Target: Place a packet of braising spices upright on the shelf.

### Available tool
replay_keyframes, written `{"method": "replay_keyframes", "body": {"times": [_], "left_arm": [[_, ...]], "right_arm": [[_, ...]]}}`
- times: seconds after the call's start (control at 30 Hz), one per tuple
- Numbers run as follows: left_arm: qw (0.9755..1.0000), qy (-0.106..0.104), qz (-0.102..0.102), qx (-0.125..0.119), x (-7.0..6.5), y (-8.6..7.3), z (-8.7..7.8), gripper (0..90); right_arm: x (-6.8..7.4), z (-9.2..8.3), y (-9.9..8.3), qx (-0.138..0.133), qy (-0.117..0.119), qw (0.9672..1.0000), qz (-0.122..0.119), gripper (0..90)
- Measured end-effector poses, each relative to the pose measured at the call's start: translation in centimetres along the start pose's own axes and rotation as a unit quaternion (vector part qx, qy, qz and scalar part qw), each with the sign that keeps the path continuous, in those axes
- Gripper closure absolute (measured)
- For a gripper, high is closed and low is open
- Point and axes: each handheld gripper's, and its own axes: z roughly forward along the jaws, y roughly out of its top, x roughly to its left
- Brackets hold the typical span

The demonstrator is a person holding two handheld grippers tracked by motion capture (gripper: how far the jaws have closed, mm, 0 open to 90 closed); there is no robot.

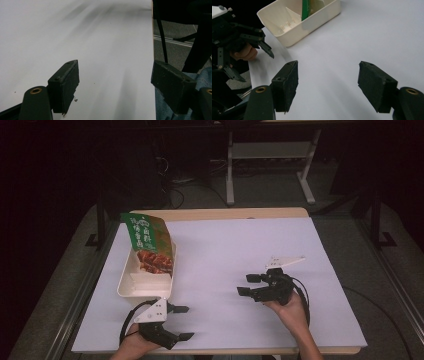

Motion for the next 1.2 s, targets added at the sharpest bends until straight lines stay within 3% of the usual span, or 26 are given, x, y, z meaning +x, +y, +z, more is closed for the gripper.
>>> {"method": "replay_keyframes", "body": {"times": [0.8,1.2], "left_arm": [[1.0000,0.004,-0.005,0.000,0.1,-0.1,-0.1,22.5],[1.0000,0.002,-0.009,0.003,0.0,-0.2,0.1,22.5]], "right_arm": [[-0.2,-1.8,-4.3,0.004,-0.003,0.9997,0.025,29.2],[0.9,-2.3,-6.3,-0.007,-0.004,0.9997,0.022,28.1]]}}
